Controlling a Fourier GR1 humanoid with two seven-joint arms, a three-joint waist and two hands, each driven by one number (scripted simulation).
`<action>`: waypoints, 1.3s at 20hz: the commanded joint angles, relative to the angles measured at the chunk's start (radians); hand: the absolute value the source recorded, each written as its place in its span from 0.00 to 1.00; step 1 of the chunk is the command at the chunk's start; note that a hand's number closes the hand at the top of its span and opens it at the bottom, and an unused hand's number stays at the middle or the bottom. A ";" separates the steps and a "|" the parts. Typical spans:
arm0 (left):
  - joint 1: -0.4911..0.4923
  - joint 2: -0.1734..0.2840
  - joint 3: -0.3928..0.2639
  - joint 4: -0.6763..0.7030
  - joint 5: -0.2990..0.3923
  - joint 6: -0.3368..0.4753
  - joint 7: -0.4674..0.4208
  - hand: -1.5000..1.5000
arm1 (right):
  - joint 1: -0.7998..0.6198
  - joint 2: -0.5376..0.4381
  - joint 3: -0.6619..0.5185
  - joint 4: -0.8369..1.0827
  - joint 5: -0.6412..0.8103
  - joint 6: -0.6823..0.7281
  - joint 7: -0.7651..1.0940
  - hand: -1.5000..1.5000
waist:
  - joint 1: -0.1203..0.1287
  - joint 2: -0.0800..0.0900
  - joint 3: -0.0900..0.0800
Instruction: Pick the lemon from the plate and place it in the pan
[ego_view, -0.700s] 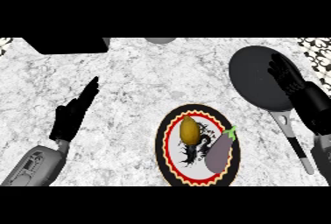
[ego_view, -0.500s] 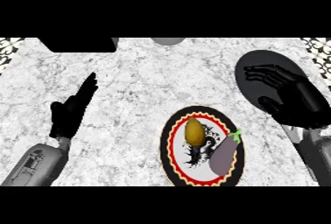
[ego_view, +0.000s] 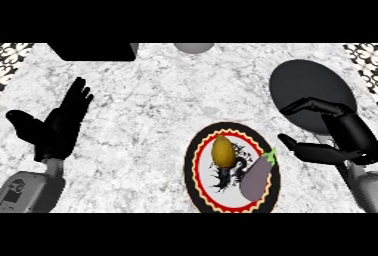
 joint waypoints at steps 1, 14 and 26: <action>0.019 0.005 0.023 -0.046 0.001 0.005 0.031 0.50 | 0.051 -0.064 -0.019 0.055 0.125 -0.006 -0.100 0.00 | -0.005 0.002 0.000; 0.025 0.001 0.057 -0.087 -0.008 -0.019 0.072 0.50 | -0.238 -0.124 0.166 -0.109 0.371 0.145 0.237 0.00 | 0.008 0.003 -0.003; 0.052 -0.023 0.064 -0.120 -0.024 -0.019 0.075 0.50 | -0.405 -0.033 0.447 0.010 0.525 0.478 0.515 0.00 | 0.015 0.002 -0.003</action>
